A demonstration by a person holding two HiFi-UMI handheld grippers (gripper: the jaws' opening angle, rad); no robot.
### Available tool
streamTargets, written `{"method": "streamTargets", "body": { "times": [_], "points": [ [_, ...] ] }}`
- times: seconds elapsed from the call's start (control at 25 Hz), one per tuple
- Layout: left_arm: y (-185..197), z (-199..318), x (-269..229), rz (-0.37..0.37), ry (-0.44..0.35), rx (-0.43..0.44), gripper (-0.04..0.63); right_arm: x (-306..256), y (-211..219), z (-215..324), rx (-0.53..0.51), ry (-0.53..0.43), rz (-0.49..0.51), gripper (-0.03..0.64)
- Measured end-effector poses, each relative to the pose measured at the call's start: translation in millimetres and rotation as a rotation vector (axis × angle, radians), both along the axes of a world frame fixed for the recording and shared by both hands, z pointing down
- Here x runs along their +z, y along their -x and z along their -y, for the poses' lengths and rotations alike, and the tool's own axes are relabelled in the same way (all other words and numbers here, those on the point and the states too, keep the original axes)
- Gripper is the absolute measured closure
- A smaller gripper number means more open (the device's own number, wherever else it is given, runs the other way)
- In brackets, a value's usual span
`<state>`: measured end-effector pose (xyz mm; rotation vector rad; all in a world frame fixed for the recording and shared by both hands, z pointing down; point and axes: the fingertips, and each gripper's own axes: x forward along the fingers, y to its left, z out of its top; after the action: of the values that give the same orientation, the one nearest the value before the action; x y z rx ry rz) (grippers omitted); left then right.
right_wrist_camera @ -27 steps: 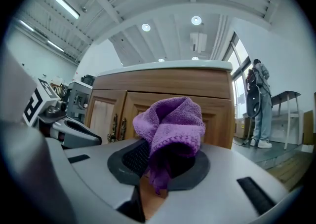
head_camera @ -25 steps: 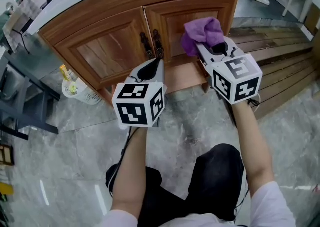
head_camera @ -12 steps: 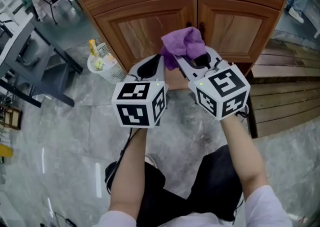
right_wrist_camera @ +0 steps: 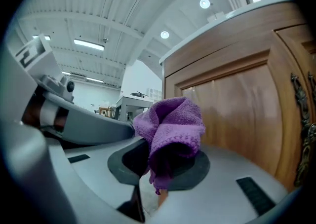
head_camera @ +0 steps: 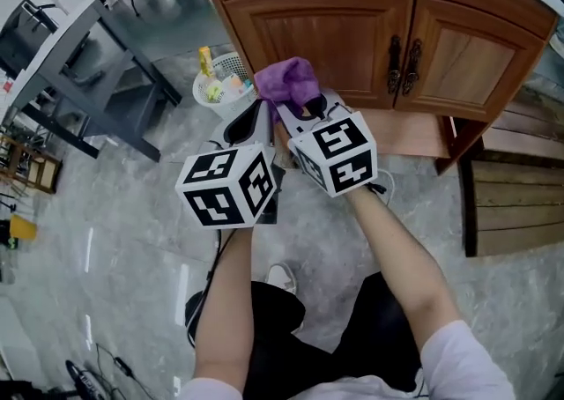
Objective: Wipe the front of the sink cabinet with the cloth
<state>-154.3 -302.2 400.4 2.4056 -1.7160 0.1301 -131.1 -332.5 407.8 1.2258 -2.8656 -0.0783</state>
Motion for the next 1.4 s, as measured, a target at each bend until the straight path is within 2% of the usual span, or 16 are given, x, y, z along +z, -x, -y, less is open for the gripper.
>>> {"method": "streamTargets", "body": {
  "times": [0.2,0.4,0.76,1.12,1.4],
  "points": [
    [18.3,-7.2,-3.5,0.035,-0.015,-0.015,0.589,20.7,34.5,8.9,-0.013,0.007,-0.03,0.545],
    [19.8,-5.9,-3.4,0.043,-0.015,0.0,0.589,32.8,34.1,17.0,0.008,0.004,-0.075,0.545],
    [-8.6,-0.1,-3.9,0.032,-0.022,0.056,0.589,31.9,-4.5,19.1,0.067,-0.01,-0.093,0.545],
    [-47.8,-0.3,-3.8,0.036,-0.03,0.111,0.589,33.0,-62.1,14.2,0.139,-0.009,-0.109,0.545],
    [-84.5,-1.0,-2.5,0.074,-0.031,0.154,0.589,29.1,-105.2,7.2,0.182,-0.016,-0.112,0.545]
  ]
}}
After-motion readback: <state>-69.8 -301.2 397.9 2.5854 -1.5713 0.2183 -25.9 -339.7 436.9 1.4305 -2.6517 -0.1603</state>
